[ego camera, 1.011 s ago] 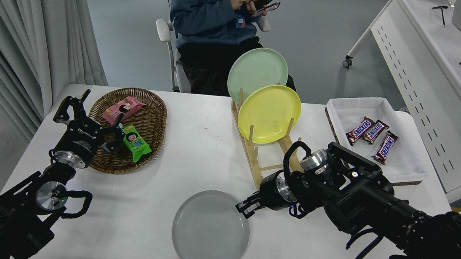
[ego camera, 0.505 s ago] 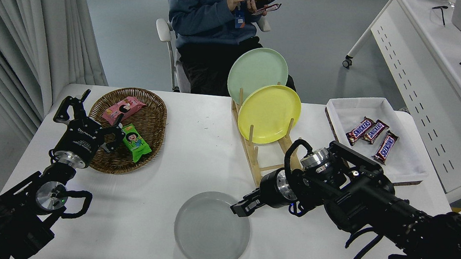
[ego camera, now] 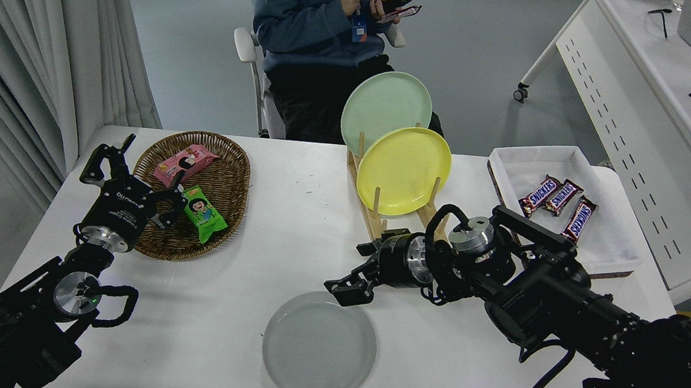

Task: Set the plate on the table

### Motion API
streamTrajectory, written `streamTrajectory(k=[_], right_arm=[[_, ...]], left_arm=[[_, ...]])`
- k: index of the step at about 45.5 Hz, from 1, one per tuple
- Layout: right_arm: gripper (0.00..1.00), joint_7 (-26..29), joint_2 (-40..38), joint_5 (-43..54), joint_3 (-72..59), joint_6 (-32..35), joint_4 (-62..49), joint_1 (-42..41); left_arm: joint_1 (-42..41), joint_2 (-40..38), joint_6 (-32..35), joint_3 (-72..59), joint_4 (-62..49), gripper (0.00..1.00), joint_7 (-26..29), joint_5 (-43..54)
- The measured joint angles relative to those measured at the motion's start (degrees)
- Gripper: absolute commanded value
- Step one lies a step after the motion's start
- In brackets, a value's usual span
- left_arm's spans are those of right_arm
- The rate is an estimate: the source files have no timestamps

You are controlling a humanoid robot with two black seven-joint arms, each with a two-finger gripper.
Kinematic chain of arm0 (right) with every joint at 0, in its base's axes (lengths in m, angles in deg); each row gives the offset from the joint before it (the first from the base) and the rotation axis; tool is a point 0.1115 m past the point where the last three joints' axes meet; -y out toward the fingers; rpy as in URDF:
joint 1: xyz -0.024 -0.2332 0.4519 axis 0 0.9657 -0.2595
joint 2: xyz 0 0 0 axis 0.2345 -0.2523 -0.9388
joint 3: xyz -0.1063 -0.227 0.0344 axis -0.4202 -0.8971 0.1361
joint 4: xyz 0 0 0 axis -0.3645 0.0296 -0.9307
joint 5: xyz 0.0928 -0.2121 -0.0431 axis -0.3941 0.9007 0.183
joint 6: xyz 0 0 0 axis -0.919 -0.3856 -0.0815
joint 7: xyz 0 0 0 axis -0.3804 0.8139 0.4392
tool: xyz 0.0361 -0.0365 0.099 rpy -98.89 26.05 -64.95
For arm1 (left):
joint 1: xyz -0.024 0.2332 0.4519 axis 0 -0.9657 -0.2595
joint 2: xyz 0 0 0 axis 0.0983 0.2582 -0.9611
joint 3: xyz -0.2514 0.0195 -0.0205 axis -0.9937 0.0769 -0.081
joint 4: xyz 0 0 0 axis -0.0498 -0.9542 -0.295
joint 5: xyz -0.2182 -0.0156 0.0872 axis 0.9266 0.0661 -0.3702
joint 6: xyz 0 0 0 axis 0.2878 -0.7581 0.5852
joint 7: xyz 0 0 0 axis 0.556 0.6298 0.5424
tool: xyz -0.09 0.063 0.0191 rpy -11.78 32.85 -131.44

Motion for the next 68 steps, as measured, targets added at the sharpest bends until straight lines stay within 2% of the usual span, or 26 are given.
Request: streamTrajectory(k=[4, 11, 21, 28, 47, 68], right_arm=[[1.00, -4.66, -0.38, 7.01, 0.21, 6.05, 0.00, 0.11], [1.00, -12.05, -0.81, 16.00, 0.55, 11.72, -0.11, 0.32], [1.00, -23.04, -1.46, 25.19, 3.30, 17.19, -0.38, 1.04], [1.00, -28.17, -2.12, 30.23, 8.50, 19.88, -0.99, 2.24], [1.00, -32.16, -8.41, 37.51, 21.93, 24.92, -2.58, 4.68], [1.00, -32.72, -12.48, 40.77, 34.54, 29.48, -2.18, 16.13]], left_arm=[[0.00, 0.00, 0.00, 0.00, 0.00, 1.00, 0.00, 0.00], [0.00, 0.00, 0.00, 0.00, 0.00, 1.00, 0.00, 0.00], [0.00, 0.00, 0.00, 0.00, 0.00, 1.00, 0.00, 0.00], [0.00, 0.00, 0.00, 0.00, 0.02, 1.00, 0.00, 0.00], [0.00, 0.00, 0.00, 0.00, -0.01, 1.00, 0.00, 0.01], [0.00, 0.00, 0.00, 0.00, 0.00, 1.00, 0.00, 0.00]])
